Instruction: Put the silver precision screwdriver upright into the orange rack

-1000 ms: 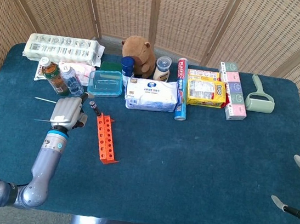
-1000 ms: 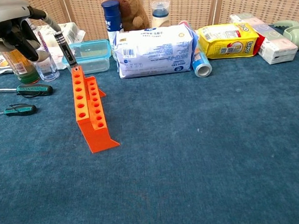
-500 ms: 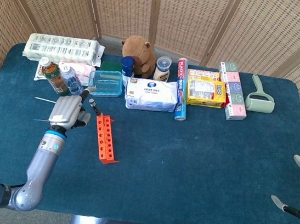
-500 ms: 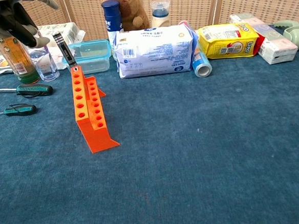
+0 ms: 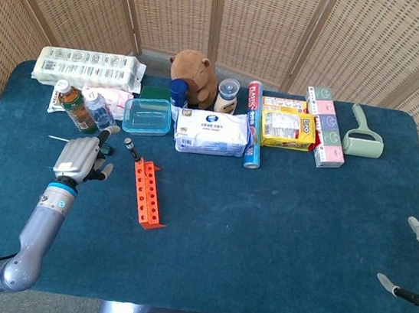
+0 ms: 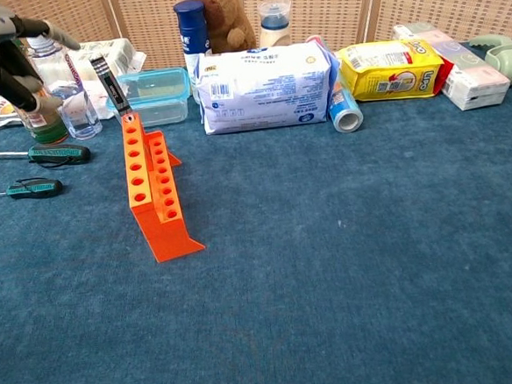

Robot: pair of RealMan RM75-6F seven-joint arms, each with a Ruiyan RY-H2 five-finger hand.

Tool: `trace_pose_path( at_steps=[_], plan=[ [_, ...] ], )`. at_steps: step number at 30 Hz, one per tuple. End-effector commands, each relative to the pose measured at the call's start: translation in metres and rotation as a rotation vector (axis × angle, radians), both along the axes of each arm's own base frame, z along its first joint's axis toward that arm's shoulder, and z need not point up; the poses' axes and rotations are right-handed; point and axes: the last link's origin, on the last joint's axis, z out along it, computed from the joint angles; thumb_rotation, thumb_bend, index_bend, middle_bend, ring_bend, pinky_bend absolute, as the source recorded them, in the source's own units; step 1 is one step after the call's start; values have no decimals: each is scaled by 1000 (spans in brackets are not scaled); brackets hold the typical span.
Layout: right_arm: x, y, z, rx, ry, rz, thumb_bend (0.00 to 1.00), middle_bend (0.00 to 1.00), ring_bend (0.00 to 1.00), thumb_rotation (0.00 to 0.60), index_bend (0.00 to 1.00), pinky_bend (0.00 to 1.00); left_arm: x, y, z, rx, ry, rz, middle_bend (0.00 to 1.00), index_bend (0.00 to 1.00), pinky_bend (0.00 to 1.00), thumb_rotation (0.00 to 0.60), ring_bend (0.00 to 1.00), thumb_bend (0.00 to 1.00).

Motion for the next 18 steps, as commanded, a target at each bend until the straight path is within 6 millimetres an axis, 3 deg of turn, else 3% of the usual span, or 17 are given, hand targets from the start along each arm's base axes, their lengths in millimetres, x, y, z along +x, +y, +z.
trace_pose_path(
  at_steps=[1,18],
  plan=[
    [0,0,-1,2,3,-1,1,0,0,600,26,0,-9,1,-5,-27,-17,20,966,113,931,600,969,378],
    [0,1,2,-7,-10,1,0,0,0,599,26,0,4,5,-24,-62,-40,-20,949,114,931,600,960,378]
  ],
)
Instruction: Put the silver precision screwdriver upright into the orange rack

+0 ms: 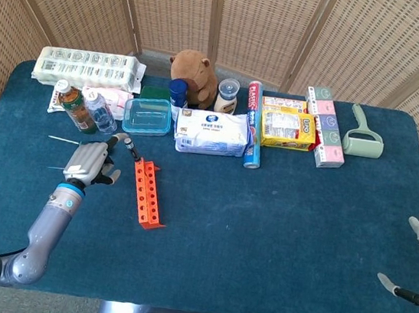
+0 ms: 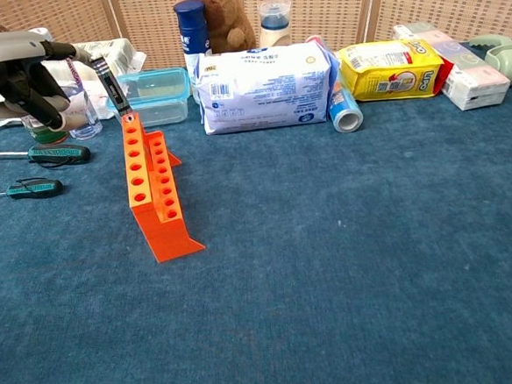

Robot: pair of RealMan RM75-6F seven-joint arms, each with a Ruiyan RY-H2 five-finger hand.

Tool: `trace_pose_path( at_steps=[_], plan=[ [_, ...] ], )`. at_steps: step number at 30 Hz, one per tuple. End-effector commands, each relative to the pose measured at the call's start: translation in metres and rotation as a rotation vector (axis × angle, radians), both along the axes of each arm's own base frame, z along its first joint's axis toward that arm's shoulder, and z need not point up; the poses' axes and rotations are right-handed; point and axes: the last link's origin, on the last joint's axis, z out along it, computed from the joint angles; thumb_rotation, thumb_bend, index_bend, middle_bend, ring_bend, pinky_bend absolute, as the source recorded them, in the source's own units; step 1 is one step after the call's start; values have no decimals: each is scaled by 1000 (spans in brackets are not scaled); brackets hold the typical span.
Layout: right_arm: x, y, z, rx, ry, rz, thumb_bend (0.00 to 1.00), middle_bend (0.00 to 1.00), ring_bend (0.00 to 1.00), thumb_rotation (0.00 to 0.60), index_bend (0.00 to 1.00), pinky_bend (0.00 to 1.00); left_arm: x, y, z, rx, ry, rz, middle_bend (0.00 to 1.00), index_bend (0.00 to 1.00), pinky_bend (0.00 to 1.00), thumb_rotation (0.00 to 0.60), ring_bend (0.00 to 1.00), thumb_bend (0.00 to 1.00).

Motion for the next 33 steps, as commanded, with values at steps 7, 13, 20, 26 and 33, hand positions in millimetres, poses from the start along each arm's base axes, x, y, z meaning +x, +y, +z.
trace_pose_path(
  at_steps=[7,13,20,26,33],
  plan=[
    [0,1,2,-1,-6,5,1,0,0,600,26,0,13,-8,-5,-15,-1,-35,948,114,931,600,960,378],
    [0,1,3,-5,-10,6,1,0,0,600,26,0,22,-12,-5,-12,10,-57,948,114,931,600,960,379],
    [1,1,2,0,-10,7,0,0,0,599,26,0,29,-18,-4,-15,10,-73,948,113,931,600,960,378],
    [0,1,3,-5,-12,5,0,0,0,600,26,0,35,-19,6,21,1,-93,945,114,931,600,960,378],
    [0,1,2,0,-10,6,0,0,0,600,26,0,39,-23,20,62,8,-132,944,114,931,600,958,378]
  ],
)
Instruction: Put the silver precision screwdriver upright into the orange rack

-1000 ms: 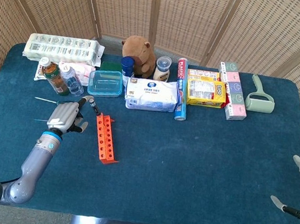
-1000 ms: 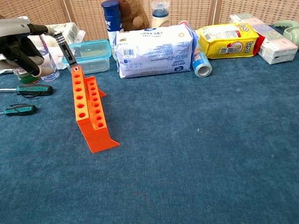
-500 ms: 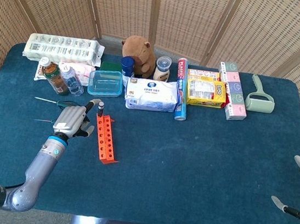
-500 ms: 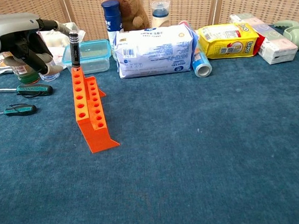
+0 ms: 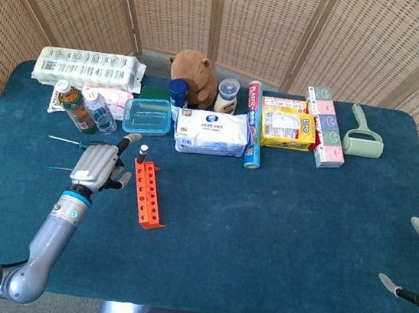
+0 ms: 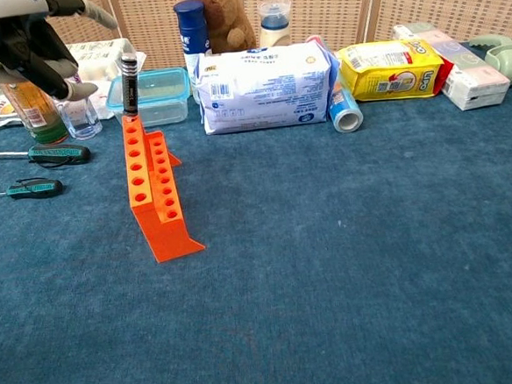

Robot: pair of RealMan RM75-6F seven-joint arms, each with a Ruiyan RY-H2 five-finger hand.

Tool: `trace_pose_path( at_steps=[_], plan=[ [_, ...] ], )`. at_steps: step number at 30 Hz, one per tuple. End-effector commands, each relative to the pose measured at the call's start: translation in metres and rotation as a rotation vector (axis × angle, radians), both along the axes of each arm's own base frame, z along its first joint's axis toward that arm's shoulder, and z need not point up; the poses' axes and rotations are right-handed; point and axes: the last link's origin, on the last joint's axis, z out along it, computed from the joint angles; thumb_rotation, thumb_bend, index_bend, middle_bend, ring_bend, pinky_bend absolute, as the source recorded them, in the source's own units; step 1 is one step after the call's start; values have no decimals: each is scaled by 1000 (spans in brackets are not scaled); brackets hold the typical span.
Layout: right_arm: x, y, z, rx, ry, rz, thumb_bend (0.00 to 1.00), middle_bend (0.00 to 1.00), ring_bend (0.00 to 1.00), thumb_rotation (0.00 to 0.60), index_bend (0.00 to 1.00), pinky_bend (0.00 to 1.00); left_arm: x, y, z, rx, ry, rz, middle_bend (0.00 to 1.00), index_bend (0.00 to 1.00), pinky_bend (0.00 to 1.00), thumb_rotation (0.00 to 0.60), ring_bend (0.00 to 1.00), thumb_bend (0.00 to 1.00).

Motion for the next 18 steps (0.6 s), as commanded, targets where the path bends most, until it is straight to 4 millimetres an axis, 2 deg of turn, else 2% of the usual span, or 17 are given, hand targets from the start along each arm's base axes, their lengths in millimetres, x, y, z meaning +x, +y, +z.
trace_pose_path(
  at_steps=[1,9,18],
  plan=[
    [0,0,0,0,0,1,0,0,0,600,26,0,1,-2,3,9,12,-23,944,114,931,600,958,377],
    [1,0,-1,0,3,2,1,0,0,600,26,0,12,-2,-14,-57,15,-95,941,113,931,600,957,374],
    [0,0,2,-4,-5,-1,1,0,0,600,26,0,16,5,-29,-65,54,-80,940,113,931,600,957,373]
  ],
)
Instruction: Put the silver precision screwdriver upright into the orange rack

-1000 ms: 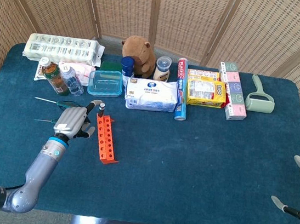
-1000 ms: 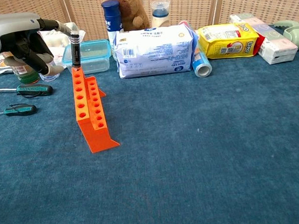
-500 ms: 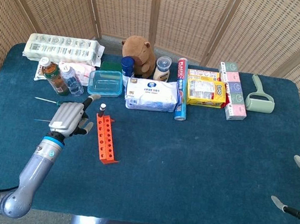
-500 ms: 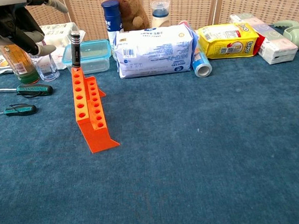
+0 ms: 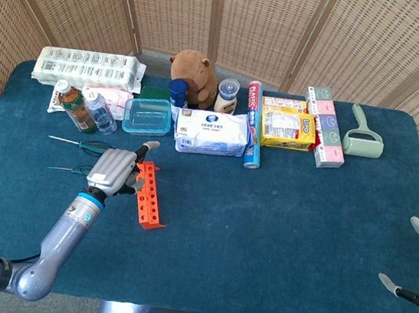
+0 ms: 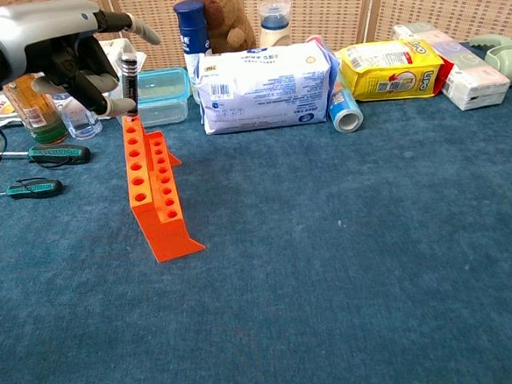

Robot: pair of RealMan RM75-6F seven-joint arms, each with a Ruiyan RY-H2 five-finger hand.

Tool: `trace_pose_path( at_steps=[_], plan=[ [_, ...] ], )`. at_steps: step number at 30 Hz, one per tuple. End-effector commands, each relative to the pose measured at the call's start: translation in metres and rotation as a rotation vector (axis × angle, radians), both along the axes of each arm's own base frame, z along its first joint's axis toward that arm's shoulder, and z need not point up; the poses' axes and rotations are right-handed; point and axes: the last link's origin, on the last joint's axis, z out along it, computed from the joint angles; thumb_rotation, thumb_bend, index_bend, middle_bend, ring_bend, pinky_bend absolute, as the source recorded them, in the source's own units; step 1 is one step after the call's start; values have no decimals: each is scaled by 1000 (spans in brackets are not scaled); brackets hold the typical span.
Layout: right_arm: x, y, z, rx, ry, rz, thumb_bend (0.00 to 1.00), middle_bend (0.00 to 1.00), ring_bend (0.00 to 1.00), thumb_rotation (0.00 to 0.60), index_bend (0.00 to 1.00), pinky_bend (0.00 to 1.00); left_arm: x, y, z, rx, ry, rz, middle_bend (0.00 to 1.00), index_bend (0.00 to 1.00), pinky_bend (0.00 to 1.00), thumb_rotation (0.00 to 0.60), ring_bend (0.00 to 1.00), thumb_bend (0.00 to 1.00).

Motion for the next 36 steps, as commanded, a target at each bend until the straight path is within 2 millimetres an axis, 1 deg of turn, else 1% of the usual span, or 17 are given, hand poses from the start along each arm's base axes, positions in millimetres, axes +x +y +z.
trace_pose_path(
  at_steps=[1,12,19,26,30,36],
  plan=[
    [0,0,1,0,-2,0,1,0,0,600,26,0,1,2,-3,10,15,14,940,113,931,600,957,373],
    [0,0,1,0,-3,-1,1,0,0,600,26,0,-4,6,-4,21,32,55,940,114,931,600,957,374],
    [0,0,1,-1,-4,0,1,0,0,600,26,0,-5,6,-5,17,31,54,940,132,931,600,957,374],
    [0,1,2,-2,-5,1,0,0,0,600,26,0,-4,5,-6,24,42,49,940,178,931,600,957,375],
    [-1,0,2,-2,-6,0,0,0,0,600,26,0,-5,4,-6,32,54,54,940,231,931,600,957,377],
    [0,0,2,-2,-5,0,1,0,0,600,26,0,-6,2,-6,46,75,55,940,266,931,600,956,377]
  ],
)
